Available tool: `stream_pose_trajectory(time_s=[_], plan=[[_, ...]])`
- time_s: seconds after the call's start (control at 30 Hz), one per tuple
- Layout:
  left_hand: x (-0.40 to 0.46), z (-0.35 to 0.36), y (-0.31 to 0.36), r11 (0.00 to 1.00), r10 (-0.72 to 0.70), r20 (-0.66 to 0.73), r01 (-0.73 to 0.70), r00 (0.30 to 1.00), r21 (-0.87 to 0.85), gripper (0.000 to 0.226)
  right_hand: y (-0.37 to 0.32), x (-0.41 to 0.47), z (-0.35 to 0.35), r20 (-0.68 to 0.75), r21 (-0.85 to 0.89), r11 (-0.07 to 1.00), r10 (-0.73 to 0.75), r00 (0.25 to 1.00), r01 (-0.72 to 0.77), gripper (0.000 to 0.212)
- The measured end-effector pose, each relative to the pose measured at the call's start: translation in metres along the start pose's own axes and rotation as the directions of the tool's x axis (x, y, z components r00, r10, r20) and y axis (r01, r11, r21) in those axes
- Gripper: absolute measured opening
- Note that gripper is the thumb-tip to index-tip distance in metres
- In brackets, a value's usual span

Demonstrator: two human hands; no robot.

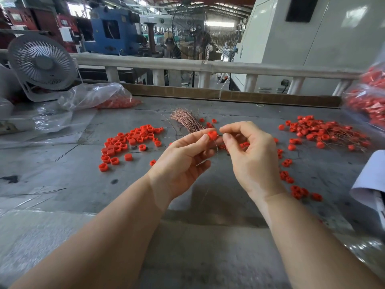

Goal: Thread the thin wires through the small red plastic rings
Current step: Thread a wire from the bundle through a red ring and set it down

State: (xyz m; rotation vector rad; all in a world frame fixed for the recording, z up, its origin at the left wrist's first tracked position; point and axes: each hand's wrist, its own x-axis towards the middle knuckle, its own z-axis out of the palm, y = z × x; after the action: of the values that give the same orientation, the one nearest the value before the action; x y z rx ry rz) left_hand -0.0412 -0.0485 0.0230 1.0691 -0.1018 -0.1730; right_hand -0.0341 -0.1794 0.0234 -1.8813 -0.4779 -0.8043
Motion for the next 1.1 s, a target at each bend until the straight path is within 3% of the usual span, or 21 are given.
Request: stream_pose_trajectory(time_s=[0.6, 0.93, 1.1], plan=[[0.0014, -0.0016, -0.0020, 0.998, -0.009, 0.074, 0.005, 0.997, 0.060, 0.019, -0.0052, -0.0009, -0.0022, 0.106, -0.018, 0.998, -0.064, 0.992, 0.066, 0.015], [0.0022, -0.0036, -0.0025, 0.998, 0.005, 0.071, -0.010, 0.997, 0.063, 0.015, -0.0055, -0.0009, -0.0005, 0.088, -0.070, 0.995, -0.064, 0.994, 0.070, 0.021], [0.0023, -0.0029, -0.0045, 0.984, 0.056, 0.026, -0.059, 0.998, 0.169, 0.010, -0.0054, -0.0028, -0.0009, 0.086, -0.158, 0.980, -0.106, 0.991, 0.118, 0.018]])
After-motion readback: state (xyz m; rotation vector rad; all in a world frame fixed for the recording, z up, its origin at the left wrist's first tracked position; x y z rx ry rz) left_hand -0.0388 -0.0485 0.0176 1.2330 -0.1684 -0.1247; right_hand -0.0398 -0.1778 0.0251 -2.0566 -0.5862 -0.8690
